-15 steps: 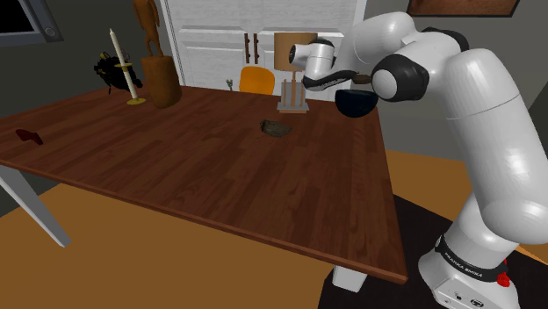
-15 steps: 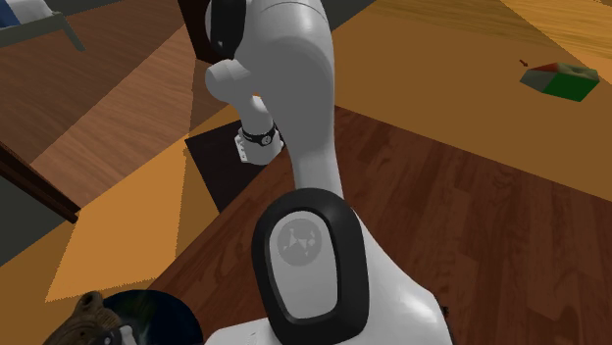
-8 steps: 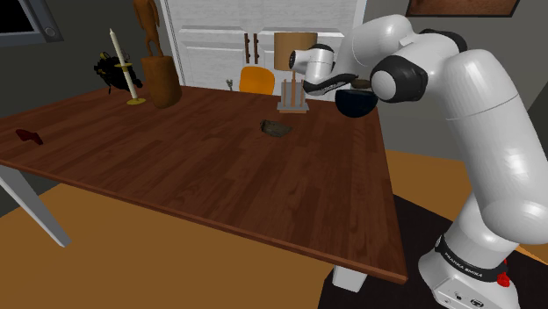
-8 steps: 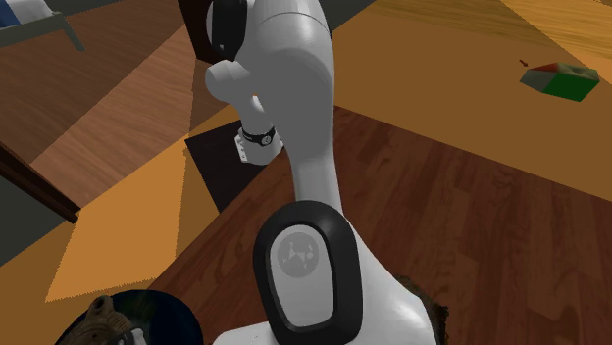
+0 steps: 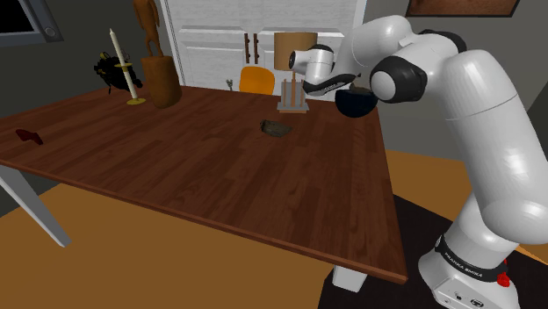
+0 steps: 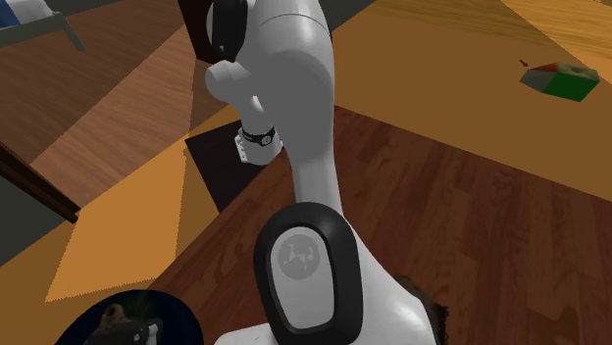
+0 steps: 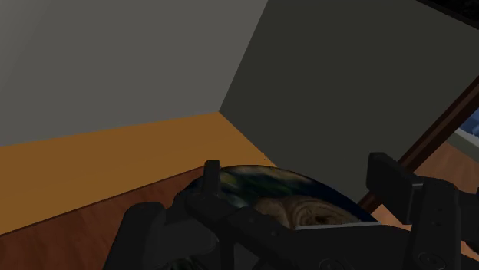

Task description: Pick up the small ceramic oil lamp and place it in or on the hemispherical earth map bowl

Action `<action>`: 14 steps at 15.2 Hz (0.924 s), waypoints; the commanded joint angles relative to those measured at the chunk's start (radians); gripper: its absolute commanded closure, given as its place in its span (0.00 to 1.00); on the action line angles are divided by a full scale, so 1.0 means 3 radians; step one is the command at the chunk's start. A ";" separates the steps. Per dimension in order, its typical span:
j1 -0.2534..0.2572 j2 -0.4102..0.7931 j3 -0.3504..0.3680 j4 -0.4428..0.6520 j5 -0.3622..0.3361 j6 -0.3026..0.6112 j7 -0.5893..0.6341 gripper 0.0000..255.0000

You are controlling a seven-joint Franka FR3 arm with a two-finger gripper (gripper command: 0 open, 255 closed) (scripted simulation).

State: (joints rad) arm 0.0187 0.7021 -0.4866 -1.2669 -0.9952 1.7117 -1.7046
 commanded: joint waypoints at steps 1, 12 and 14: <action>-0.0001 0.0022 0.0006 0.0001 0.0002 -0.0003 -0.0003 0.00; 0.0172 0.0072 0.0061 0.0213 0.0064 -0.0304 -0.0067 0.00; 0.0172 0.0072 0.0061 0.0213 0.0064 -0.0304 -0.0067 0.00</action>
